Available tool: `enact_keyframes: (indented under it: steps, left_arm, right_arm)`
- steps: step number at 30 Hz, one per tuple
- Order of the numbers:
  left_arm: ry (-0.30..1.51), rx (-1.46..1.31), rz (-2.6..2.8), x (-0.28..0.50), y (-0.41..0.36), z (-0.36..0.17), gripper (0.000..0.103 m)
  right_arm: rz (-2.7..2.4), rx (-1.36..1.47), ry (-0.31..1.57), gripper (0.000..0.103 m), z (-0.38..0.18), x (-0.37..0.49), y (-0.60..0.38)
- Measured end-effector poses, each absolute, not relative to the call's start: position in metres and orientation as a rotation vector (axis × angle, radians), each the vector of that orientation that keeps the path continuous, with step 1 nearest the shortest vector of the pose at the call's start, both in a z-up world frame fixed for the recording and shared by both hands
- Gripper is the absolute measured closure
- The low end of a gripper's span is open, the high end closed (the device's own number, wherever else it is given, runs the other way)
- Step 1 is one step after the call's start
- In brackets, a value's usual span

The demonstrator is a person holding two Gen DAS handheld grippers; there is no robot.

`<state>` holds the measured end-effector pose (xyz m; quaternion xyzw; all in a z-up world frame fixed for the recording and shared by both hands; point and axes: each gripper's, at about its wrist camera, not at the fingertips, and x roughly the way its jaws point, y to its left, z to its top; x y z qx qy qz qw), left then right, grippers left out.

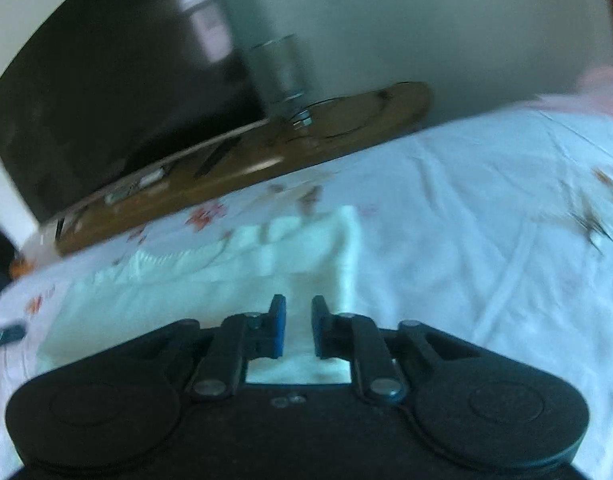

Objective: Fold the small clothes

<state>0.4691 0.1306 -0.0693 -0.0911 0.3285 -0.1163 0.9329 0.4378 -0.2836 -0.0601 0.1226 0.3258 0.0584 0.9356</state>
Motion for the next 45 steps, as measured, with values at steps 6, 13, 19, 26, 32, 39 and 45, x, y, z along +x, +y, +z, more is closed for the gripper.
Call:
enact_keyframes:
  steps: [6,13,19,26,32,39,45]
  left_arm:
    - [0.675,-0.059,-0.209,0.469,0.122,-0.075,0.037]
    - [0.619,-0.053,-0.191,0.538,0.120,-0.078,0.036]
    - [0.652,-0.048,-0.189,0.560,0.126,-0.079,0.037]
    - [0.680,-0.030,-0.133,0.588,0.127,-0.095,0.037]
    - [0.639,-0.015,-0.123,0.572,0.127,-0.083,0.036]
    - [0.624,0.008,-0.126,0.530,0.130,-0.070,0.030]
    - [0.676,-0.006,-0.079,0.480,0.146,-0.099,0.029]
  right_arm:
    - [0.124,0.070,0.747,0.095,-0.083,0.454,-0.276]
    - [0.141,0.044,0.689,0.092,-0.070,0.485,-0.276]
    - [0.180,0.027,0.743,0.096,-0.078,0.492,-0.286]
    - [0.129,0.075,0.727,0.101,-0.088,0.545,-0.301]
    - [0.131,0.103,0.683,0.081,-0.081,0.533,-0.311]
    - [0.153,0.087,0.691,0.084,-0.075,0.522,-0.310]
    - [0.314,0.060,0.655,0.088,-0.069,0.453,-0.300]
